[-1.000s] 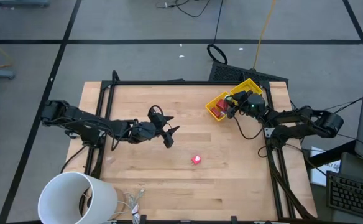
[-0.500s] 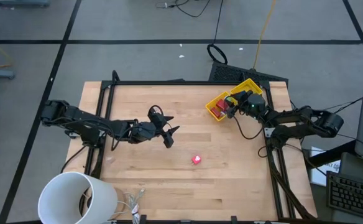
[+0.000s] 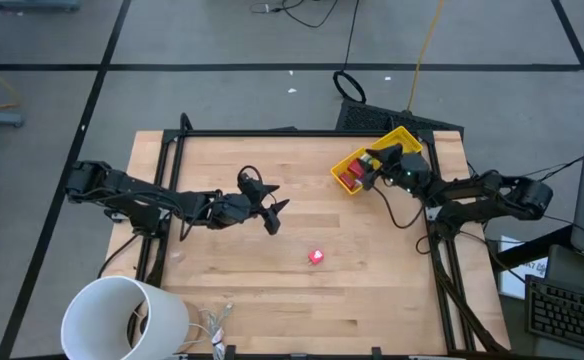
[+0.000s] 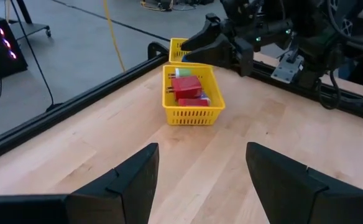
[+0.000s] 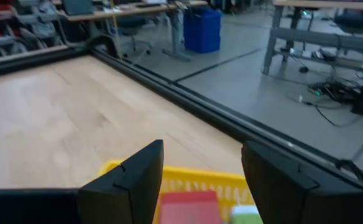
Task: Pick & Place Office items
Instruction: Put the pink charger adapter into the left yellow bin
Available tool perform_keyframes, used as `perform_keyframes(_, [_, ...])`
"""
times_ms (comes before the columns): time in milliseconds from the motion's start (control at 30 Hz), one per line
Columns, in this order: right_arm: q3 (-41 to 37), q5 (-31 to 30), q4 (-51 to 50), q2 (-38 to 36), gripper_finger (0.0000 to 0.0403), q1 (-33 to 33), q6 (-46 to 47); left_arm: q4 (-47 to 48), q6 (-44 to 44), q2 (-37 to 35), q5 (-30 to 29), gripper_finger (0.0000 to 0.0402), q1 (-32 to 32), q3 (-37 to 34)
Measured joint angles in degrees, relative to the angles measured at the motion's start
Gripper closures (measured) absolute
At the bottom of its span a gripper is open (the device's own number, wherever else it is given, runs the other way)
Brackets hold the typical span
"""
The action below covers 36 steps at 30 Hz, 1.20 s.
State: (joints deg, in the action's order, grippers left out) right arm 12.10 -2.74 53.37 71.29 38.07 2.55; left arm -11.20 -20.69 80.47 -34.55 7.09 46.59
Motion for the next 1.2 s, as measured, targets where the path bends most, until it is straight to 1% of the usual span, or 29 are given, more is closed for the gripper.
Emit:
perform_keyframes(100, [0.0, 0.0, 1.5, 0.0, 0.0193, -1.8, -0.1, 0.0, -1.1, 0.0, 0.4, 0.0160, 0.0, 0.0])
perform_keyframes(167, [0.0, 1.7, 2.6, 0.0, 0.0193, -2.8, -0.2, 0.2, -2.2, 0.0, 2.1, 0.0160, 0.0, 0.0])
perform_keyframes(300, [0.0, 9.9, 5.9, 0.0, 0.0194, -4.4, -0.2, 0.2, -2.5, 0.0, 7.1, 0.0160, 0.0, 0.0])
perform_keyframes(400, [0.0, 17.4, 7.8, 0.0, 0.0193, -6.2, -0.1, 0.2, -2.3, 0.0, 10.2, 0.0160, 0.0, 0.0])
perform_keyframes(500, [0.0, 24.6, 8.7, 0.0, 0.0188, -9.3, -0.3, -1.3, -1.3, 0.6, 10.6, 0.0160, 0.0, 0.0])
perform_keyframes(600, [0.0, 28.4, 8.7, 0.0, 0.0184, -13.2, -1.2, -4.2, 0.2, 2.0, 10.6, 0.0160, -0.1, 0.0])
perform_keyframes(700, [0.1, 29.8, 8.5, 0.0, 0.0181, -17.2, -2.8, -6.4, 2.0, 3.9, 10.6, 0.0160, -0.1, 0.0])
perform_keyframes(800, [1.6, 30.0, 5.6, 0.0, 0.0182, -20.9, -3.2, -8.3, 3.2, 5.5, 10.6, 0.0160, -0.2, 0.0])
perform_keyframes(867, [3.4, 29.9, 2.0, 0.0, 0.0183, -23.5, -3.3, -8.6, 3.9, 6.2, 10.6, 0.0160, -0.5, 0.0])
perform_keyframes(1000, [8.2, 29.7, -9.4, 0.0, 0.0180, -28.3, -6.0, -8.6, 3.6, 6.6, 10.6, 0.0160, -1.4, 0.0])
perform_keyframes(1200, [13.5, 24.0, -18.3, 0.9, 0.0179, -35.9, -10.7, -8.4, 3.4, 6.6, 10.6, 0.0160, -1.8, 0.0])
